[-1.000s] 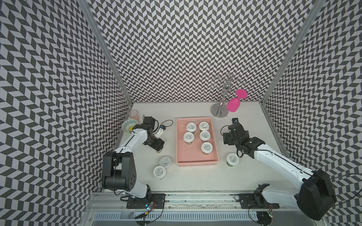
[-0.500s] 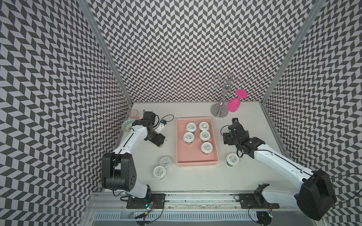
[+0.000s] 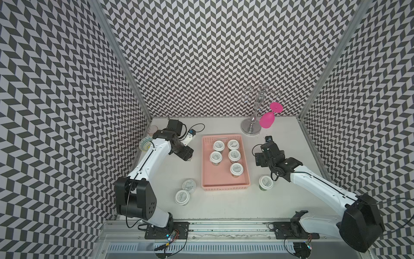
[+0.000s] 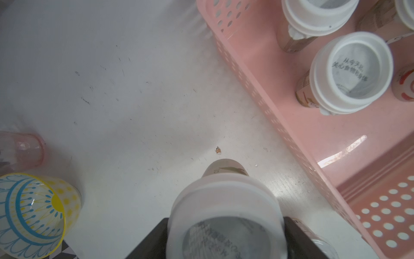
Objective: Put the yogurt in the basket
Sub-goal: Place the yogurt in the basket.
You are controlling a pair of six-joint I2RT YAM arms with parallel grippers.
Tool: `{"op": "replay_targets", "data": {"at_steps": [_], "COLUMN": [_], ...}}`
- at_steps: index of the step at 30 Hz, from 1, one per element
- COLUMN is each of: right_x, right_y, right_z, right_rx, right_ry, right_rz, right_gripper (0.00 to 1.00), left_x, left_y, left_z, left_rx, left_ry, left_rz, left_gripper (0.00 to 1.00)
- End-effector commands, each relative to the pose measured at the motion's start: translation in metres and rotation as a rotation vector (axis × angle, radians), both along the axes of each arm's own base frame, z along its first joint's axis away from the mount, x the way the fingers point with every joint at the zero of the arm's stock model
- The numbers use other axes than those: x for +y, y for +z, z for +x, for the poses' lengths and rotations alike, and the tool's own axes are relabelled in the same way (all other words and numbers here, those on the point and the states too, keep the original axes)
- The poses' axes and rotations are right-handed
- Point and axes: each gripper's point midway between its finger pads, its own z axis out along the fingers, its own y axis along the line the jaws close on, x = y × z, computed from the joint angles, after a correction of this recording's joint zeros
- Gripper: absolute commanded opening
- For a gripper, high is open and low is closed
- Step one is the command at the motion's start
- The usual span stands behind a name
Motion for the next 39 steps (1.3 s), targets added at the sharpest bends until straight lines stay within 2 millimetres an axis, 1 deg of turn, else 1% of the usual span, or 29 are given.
{"op": "replay_targets", "data": {"at_steps": [1,7,15,21,27,34,39], "right_x": [-0.001,-0.001,-0.001,-0.001,-0.001,-0.002,-0.002], "right_y": [0.002,0.002,0.002,0.002,0.002,0.001,0.0], "right_z": [0.006,0.006,0.006,0.006,0.006,0.005,0.006], "right_rx": [-0.032,-0.031,-0.03,-0.03,-0.031,-0.028,-0.026], "right_ry": [-0.014,-0.014,-0.015,-0.015,-0.017,-0.019,-0.019], "right_rz": [0.002,-0.001,-0.002,-0.005,-0.004,-0.007,-0.008], "right_gripper": [1.0,0.99,1.0,0.99,1.0,1.0,1.0], "left_x": [-0.015,-0.043,-0.083,-0.111,-0.133,-0.155,-0.168], "left_y": [0.017,0.033,0.04,0.03,0.02,0.002,-0.007], "left_z": [-0.006,-0.009,-0.017,-0.031,-0.045,-0.065,-0.069], "left_rx": [-0.003,-0.016,-0.005,0.028,0.058,0.098,0.111], "left_ry": [-0.027,-0.09,-0.191,-0.272,-0.338,-0.41,-0.442], "left_rz": [-0.036,-0.065,-0.085,-0.079,-0.072,-0.055,-0.047], "left_gripper": [0.76,0.76,0.76,0.76,0.76,0.77,0.77]}}
